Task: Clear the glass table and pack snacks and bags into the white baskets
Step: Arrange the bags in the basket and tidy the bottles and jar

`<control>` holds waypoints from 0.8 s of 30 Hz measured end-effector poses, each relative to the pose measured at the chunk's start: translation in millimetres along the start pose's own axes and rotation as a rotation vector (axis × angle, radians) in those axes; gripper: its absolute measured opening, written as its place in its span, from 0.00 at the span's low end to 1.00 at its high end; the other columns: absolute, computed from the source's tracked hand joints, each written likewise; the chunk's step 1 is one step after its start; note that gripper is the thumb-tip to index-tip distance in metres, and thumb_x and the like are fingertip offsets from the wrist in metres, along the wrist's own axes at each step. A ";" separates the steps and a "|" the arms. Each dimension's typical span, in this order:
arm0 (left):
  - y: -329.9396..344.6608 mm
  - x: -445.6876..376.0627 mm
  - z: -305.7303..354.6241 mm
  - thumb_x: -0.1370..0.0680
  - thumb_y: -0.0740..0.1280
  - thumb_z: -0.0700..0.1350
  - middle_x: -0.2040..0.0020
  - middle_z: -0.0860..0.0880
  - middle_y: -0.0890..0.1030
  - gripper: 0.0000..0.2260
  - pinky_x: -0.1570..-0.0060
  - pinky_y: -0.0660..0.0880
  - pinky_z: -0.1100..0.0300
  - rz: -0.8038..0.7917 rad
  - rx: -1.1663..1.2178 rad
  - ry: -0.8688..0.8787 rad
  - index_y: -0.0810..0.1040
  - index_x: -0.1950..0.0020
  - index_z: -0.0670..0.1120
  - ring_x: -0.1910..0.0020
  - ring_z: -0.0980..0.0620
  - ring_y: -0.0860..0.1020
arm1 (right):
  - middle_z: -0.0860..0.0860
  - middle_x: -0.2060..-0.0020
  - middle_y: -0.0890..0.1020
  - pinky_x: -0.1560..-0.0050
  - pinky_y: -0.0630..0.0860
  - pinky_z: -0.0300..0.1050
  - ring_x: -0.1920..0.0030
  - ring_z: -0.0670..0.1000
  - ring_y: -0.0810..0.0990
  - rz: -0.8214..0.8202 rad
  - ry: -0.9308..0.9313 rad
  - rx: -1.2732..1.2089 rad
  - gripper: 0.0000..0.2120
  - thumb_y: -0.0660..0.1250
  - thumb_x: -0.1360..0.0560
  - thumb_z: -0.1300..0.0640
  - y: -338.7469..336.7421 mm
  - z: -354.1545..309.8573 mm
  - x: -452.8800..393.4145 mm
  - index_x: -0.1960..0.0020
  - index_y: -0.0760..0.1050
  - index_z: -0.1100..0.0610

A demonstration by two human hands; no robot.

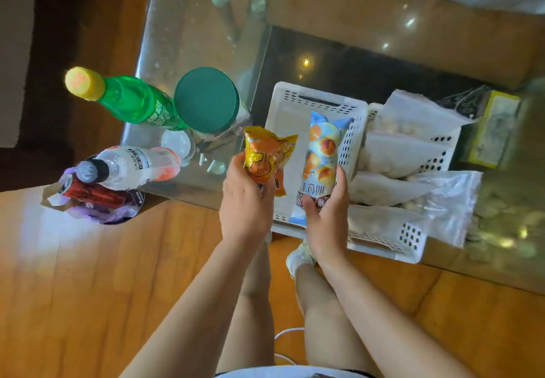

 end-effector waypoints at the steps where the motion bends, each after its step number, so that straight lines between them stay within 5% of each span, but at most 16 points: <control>1: 10.2 -2.5 5.9 0.22 0.62 0.51 0.37 0.45 0.72 0.23 0.46 0.71 0.49 -0.040 -0.031 0.026 0.61 0.31 0.45 0.39 0.44 0.71 | 0.57 0.34 0.66 0.54 0.69 0.33 0.42 0.49 0.71 -0.007 0.015 0.023 0.34 0.64 0.24 0.60 2.2 4.4 0.5 0.25 0.49 0.52; 3: 30.0 -5.9 12.6 0.21 0.60 0.51 0.34 0.43 0.69 0.24 0.43 0.70 0.46 -0.119 -0.089 0.038 0.58 0.28 0.44 0.35 0.43 0.69 | 0.58 0.37 0.67 0.51 0.70 0.40 0.44 0.51 0.72 -0.033 0.036 0.053 0.33 0.61 0.23 0.61 8.3 11.2 -2.2 0.24 0.46 0.52; 6: 50.4 -11.2 12.0 0.20 0.59 0.48 0.33 0.41 0.67 0.25 0.39 0.68 0.47 -0.201 -0.143 0.010 0.54 0.27 0.42 0.33 0.41 0.68 | 0.58 0.42 0.67 0.53 0.65 0.37 0.57 0.45 0.64 -0.058 0.064 0.106 0.33 0.57 0.22 0.64 17.6 19.3 -10.4 0.24 0.44 0.51; 11: 62.2 -20.3 6.5 0.21 0.61 0.40 0.33 0.38 0.65 0.27 0.39 0.67 0.49 -0.255 -0.221 -0.039 0.51 0.27 0.40 0.35 0.39 0.68 | 0.60 0.41 0.65 0.47 0.68 0.44 0.47 0.57 0.72 -0.081 0.108 0.127 0.32 0.57 0.22 0.63 30.8 27.0 -19.9 0.24 0.45 0.49; 18: 71.0 -25.3 2.9 0.21 0.61 0.41 0.34 0.38 0.65 0.25 0.42 0.70 0.49 -0.294 -0.244 -0.108 0.53 0.28 0.39 0.37 0.39 0.69 | 0.60 0.41 0.67 0.55 0.57 0.32 0.52 0.47 0.62 -0.043 0.039 0.213 0.32 0.58 0.22 0.62 35.3 29.4 -25.8 0.24 0.46 0.50; 24: 63.8 -28.0 0.6 0.21 0.60 0.46 0.31 0.43 0.64 0.26 0.42 0.70 0.48 -0.387 -0.249 -0.071 0.53 0.26 0.43 0.34 0.42 0.69 | 0.58 0.37 0.66 0.39 0.66 0.44 0.37 0.55 0.67 -0.018 0.075 0.329 0.35 0.60 0.24 0.66 35.2 30.6 -26.7 0.24 0.45 0.51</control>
Point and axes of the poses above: each hand's wrist, its own x-axis away from the middle knuckle, its own y-axis out of the palm, z = x × y, the point moved 5 cm from there along -x, towards the middle knuckle
